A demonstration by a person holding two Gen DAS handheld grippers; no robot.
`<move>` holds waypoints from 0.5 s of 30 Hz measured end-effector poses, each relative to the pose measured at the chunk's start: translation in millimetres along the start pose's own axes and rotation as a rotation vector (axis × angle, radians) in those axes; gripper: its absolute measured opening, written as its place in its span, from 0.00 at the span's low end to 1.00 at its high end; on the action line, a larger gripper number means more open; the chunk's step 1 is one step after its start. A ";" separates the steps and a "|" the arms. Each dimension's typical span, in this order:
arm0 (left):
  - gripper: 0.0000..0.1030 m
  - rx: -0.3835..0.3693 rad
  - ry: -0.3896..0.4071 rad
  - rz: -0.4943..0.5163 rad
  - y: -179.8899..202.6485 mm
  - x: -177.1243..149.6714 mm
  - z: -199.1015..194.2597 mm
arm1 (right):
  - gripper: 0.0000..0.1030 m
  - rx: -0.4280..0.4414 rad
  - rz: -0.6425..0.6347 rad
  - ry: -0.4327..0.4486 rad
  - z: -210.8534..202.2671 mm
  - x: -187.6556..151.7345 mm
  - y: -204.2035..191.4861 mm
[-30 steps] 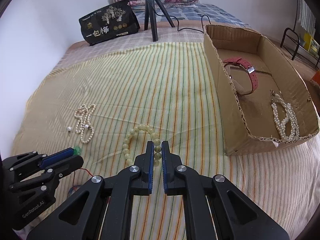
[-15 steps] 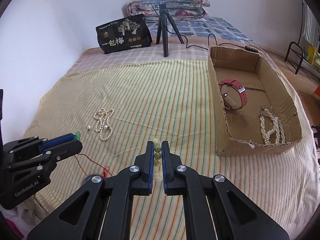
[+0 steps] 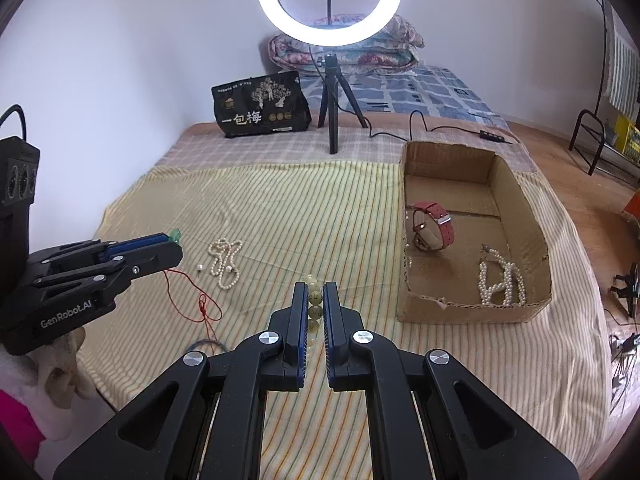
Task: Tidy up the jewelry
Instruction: 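Carry the pendant with the left tool into the box while the right tool carries and releases the bracelet there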
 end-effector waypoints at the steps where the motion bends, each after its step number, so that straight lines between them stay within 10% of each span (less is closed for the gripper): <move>1: 0.13 -0.004 0.006 0.002 2.0 3.4 -1.5 | 0.06 0.001 -0.002 0.006 -4.0 0.3 1.0; 15: 0.13 -0.054 0.090 0.035 47.5 59.9 -2.0 | 0.06 -0.050 -0.008 0.105 -56.0 21.3 49.5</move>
Point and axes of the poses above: each gripper's, at about its wrist camera, not at the fingertips, and z roughly the way its jaws point, y to its right, x to its top, the point moved 4 cm from there along z, roughly the way its jaws point, and after that the axes turned 8 degrees about x, right-handed, at the moved point
